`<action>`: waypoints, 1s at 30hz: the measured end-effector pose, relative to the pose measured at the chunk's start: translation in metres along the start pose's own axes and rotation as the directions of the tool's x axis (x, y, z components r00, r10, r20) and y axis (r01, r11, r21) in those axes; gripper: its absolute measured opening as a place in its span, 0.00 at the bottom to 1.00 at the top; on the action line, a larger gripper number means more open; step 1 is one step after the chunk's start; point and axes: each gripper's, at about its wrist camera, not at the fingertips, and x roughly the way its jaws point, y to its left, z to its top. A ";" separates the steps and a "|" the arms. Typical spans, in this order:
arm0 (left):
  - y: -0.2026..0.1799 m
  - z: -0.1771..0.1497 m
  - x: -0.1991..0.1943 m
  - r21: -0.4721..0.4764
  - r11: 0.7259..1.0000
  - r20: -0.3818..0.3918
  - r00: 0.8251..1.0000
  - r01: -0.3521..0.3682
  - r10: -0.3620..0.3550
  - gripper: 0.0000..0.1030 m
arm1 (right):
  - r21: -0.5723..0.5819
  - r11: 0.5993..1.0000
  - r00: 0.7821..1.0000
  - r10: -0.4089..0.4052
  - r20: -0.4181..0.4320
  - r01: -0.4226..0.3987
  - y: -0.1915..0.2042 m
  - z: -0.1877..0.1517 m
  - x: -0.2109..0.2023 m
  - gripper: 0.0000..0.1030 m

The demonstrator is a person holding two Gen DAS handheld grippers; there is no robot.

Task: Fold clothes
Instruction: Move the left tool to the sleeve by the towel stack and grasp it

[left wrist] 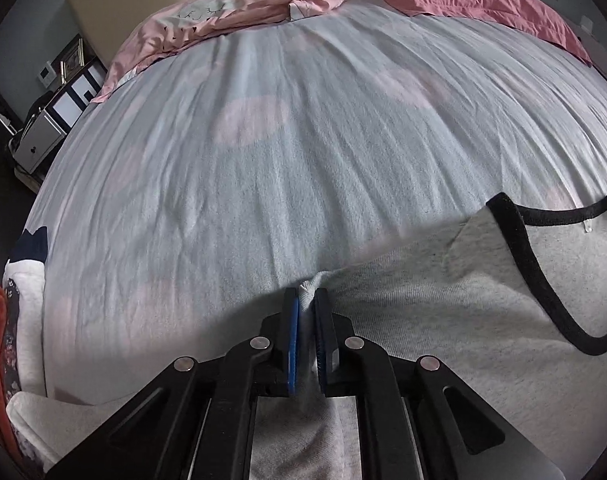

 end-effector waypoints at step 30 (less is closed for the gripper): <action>0.232 -0.191 -0.130 -0.311 0.934 -0.138 0.980 -0.178 0.141 0.43 | 0.336 0.915 0.974 0.195 0.115 -0.222 0.079 -0.208 -0.112 0.31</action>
